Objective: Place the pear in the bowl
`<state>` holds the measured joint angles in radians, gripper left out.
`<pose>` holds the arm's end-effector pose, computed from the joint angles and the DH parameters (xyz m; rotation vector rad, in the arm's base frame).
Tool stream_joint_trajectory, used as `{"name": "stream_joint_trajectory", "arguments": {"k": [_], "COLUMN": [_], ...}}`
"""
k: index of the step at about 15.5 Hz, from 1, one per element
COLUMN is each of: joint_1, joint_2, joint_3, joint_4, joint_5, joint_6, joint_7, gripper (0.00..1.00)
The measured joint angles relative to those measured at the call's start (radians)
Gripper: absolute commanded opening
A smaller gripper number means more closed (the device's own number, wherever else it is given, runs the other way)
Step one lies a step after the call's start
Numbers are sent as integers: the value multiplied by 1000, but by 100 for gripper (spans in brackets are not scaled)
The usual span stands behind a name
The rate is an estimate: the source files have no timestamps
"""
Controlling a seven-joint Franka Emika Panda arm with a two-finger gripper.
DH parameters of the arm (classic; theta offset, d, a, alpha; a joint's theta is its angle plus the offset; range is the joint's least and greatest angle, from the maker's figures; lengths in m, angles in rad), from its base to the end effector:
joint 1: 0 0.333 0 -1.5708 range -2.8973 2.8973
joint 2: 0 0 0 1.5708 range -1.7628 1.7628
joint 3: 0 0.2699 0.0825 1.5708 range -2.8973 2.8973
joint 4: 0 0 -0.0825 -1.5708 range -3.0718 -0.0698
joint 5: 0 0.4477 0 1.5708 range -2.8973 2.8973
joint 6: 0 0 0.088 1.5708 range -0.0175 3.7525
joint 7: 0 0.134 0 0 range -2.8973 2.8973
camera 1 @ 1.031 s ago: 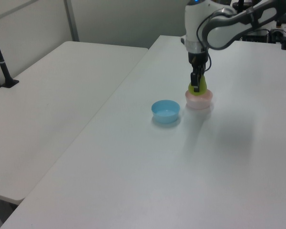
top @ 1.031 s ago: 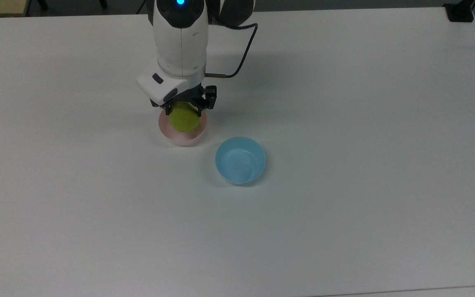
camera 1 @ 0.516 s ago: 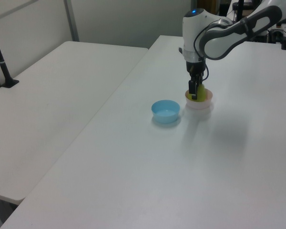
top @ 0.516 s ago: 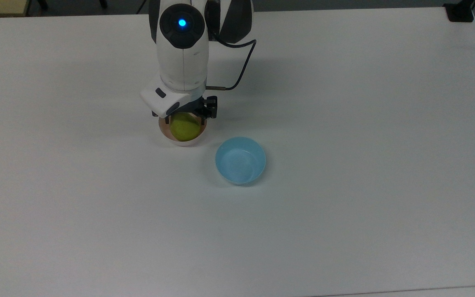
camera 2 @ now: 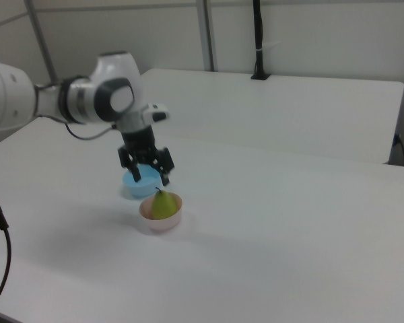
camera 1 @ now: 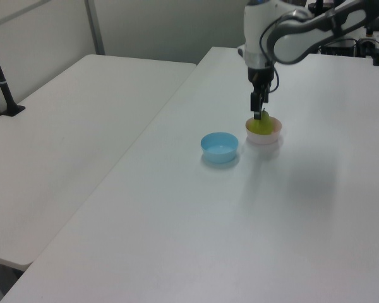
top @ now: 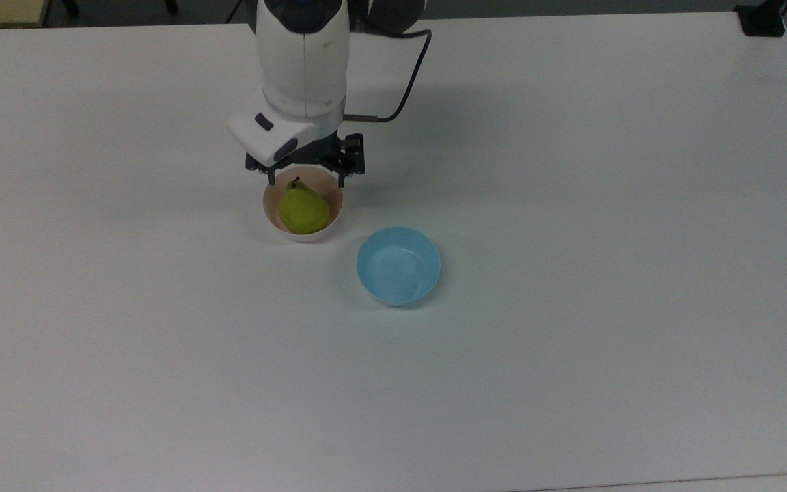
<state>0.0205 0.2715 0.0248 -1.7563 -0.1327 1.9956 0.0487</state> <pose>0.6738 0.0187 0.3113 3.0256 0.0794 -0.0403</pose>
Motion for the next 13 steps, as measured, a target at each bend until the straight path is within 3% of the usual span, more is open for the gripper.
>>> {"name": "stream_joint_trajectory", "arguments": {"k": [5, 13], "joint_1": [37, 39], "joint_2": [-127, -316], "joint_3": [2, -5], "joint_4": [71, 75], "joint_5": [43, 68], "joint_6": [-179, -343], "joint_7": [3, 15], "gripper": [100, 100]}}
